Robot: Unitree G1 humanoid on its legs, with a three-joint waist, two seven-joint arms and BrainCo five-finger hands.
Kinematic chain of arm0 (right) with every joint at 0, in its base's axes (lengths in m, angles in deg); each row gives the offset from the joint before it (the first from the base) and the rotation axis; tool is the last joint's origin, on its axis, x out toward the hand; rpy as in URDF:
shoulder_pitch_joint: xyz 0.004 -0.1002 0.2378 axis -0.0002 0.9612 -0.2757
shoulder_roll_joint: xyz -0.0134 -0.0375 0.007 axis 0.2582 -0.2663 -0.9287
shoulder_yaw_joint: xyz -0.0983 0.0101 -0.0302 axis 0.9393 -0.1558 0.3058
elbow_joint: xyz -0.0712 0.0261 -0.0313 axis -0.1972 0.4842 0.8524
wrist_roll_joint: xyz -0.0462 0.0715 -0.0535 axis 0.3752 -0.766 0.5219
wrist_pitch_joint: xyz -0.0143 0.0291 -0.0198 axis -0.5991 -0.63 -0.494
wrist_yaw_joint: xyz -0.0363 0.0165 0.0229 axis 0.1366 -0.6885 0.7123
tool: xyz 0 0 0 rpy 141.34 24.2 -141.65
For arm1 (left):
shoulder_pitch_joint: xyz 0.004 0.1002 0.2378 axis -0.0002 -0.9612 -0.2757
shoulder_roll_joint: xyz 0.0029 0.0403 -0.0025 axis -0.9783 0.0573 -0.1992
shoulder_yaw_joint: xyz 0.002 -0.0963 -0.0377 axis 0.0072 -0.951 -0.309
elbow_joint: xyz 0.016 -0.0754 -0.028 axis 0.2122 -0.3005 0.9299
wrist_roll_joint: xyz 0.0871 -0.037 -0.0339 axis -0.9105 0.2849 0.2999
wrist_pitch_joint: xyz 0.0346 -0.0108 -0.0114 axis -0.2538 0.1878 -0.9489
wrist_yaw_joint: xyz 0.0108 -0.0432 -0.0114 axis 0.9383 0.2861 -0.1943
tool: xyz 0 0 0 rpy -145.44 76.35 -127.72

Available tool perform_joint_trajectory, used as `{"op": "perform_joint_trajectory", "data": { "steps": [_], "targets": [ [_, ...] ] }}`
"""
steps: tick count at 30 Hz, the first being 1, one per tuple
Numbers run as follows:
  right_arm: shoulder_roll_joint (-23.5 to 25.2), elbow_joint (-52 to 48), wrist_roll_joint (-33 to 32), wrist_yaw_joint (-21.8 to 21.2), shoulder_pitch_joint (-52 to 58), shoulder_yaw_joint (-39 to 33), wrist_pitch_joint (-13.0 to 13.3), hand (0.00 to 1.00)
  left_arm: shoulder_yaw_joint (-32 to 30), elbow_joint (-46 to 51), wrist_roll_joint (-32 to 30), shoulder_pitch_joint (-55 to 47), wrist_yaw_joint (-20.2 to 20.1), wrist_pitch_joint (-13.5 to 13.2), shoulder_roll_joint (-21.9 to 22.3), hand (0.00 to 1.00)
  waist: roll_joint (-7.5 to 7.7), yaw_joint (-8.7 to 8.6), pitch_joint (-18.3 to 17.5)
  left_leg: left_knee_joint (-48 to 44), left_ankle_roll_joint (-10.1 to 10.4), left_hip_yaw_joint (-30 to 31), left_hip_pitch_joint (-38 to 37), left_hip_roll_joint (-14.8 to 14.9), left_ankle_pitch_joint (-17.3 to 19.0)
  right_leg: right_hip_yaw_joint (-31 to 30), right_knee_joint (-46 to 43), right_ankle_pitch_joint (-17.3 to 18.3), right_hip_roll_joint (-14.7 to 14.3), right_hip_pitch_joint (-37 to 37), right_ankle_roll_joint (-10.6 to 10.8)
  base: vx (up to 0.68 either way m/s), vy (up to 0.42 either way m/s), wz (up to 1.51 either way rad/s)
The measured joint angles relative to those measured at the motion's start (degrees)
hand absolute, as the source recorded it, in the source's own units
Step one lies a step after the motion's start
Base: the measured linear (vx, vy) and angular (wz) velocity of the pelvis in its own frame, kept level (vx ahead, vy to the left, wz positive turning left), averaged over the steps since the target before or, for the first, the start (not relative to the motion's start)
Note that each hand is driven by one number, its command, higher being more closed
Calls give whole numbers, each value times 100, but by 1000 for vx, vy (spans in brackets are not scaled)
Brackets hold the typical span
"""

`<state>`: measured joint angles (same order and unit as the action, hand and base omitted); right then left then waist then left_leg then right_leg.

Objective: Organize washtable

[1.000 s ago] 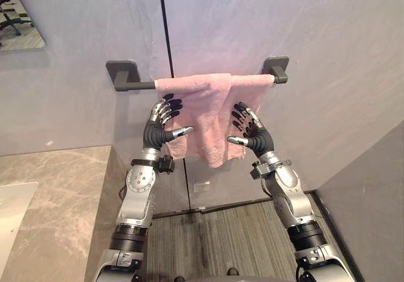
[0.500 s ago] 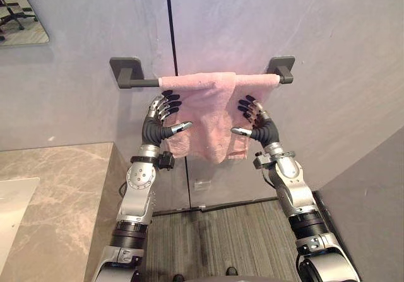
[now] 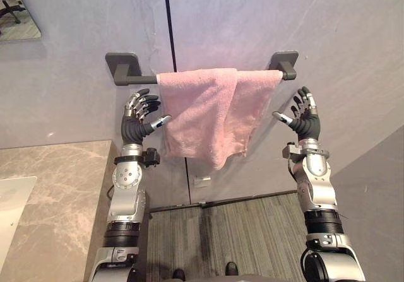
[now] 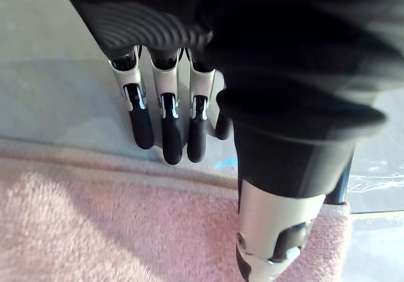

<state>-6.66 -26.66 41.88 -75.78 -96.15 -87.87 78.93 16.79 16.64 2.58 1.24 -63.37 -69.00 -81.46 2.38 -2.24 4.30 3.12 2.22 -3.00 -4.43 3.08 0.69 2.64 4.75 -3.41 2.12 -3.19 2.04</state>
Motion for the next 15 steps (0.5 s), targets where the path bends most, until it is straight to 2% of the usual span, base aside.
{"op": "perform_joint_trajectory", "data": {
  "steps": [7, 15],
  "targets": [
    [-41, -23, 60, 31, 139, -571, 9, 0, -358, 25, 1, -482, -9, -17, 22, 0, -39, 10, 26, 2, 1, 7, -6, -3, 1, 7, -2, 3, 3, -7, 1, 0, 0, 0],
    [-23, -313, 309, 65, 1239, -1078, 31, 0, -807, 815, 113, -1541, -59, -123, 470, 0, -103, 8, 84, 102, 0, 71, -137, -19, 1, 65, -101, 118, 27, -72, 45, -2, -2, 3]
  ]
}}
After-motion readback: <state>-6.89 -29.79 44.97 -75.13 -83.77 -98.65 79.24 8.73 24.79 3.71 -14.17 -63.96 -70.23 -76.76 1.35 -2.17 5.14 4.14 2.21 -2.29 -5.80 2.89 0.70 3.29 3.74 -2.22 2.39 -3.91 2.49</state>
